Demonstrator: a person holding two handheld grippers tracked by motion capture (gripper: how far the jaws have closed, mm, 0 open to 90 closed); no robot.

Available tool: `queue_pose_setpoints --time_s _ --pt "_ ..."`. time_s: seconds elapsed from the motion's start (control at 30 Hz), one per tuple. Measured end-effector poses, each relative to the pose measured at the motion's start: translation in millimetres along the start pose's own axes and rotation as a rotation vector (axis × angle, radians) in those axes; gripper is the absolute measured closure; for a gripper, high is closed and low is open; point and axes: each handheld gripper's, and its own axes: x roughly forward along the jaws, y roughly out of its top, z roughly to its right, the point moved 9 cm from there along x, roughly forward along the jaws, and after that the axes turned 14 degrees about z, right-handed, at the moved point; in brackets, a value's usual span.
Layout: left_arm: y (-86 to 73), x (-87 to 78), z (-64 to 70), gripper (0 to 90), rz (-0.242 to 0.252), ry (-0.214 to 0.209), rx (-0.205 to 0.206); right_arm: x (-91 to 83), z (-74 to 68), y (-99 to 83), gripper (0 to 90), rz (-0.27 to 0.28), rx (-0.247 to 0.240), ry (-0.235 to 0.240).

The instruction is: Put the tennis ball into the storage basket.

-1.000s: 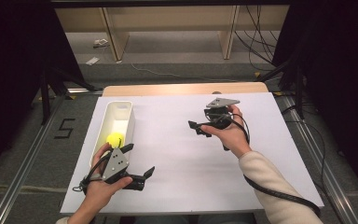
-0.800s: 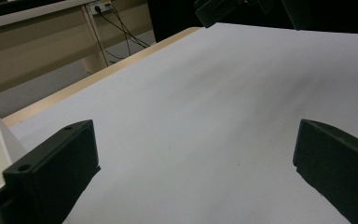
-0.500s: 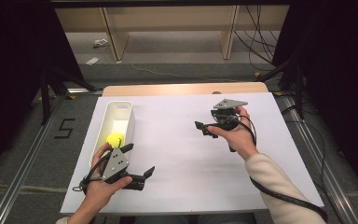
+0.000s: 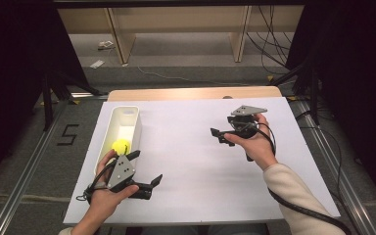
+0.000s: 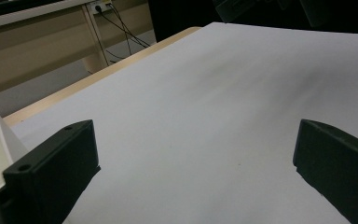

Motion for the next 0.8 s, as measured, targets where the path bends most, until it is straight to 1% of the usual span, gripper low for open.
queue_pose_setpoints --time_s 0.37,0.8 --pt "0.1 0.0 -0.4 0.0 0.0 0.0 0.002 -11.0 4.8 -2.9 17.4 0.002 0.011 -0.009" --pt "-0.1 0.0 -1.6 0.0 0.002 0.002 0.001 -27.0 12.8 -12.3 17.3 0.008 0.032 -0.026"
